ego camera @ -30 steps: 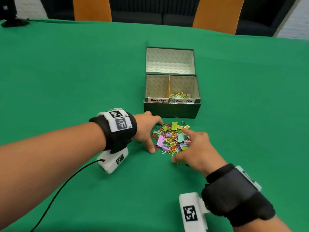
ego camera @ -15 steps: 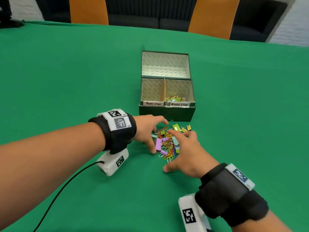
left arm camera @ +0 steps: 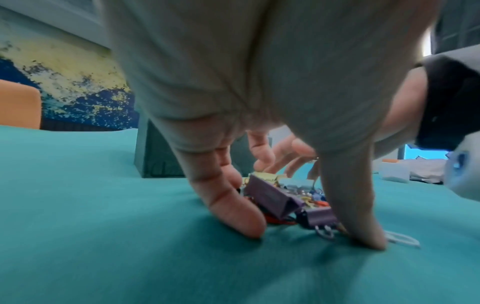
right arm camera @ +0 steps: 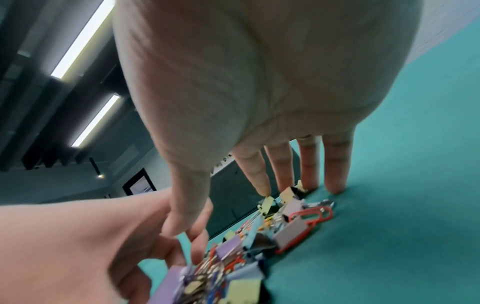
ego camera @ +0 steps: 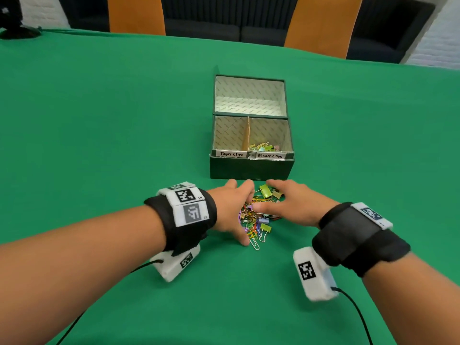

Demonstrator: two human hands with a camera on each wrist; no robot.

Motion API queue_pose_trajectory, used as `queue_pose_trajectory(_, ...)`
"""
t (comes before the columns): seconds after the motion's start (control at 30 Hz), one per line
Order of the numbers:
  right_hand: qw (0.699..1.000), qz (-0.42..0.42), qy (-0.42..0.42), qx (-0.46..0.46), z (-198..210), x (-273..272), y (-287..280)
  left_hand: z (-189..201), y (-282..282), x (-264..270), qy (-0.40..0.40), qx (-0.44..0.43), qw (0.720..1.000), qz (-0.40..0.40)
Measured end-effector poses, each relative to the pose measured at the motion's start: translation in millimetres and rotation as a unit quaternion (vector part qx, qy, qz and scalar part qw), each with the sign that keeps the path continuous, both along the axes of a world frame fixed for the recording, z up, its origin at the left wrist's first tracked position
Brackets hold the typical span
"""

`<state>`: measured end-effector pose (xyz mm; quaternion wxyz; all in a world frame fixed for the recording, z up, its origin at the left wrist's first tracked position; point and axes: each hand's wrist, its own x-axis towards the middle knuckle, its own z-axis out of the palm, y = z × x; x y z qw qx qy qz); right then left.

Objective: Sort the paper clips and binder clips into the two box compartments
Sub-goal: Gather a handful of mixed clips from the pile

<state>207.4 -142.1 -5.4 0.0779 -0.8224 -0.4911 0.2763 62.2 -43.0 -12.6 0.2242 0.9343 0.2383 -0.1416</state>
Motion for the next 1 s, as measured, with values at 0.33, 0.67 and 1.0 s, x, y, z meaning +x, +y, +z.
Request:
queue_pose_trajectory(0.33,0.999,-0.012,-0.011,-0.031,5.0,2.3,-26.5,3.2,28.1,-22.2,-0.024,-0.016,0.999,0.023)
queue_pose_trajectory(0.67,0.998,0.018,-0.021,-0.063,0.2,-21.5,-8.9,-4.1,22.3,5.1,0.002,-0.020,1.000,-0.023)
queue_pose_trajectory(1.0,0.994,-0.008,-0.054,-0.092,1.2,-27.7,-14.3,7.9,38.6,-3.4,0.070,0.030,0.997,-0.011)
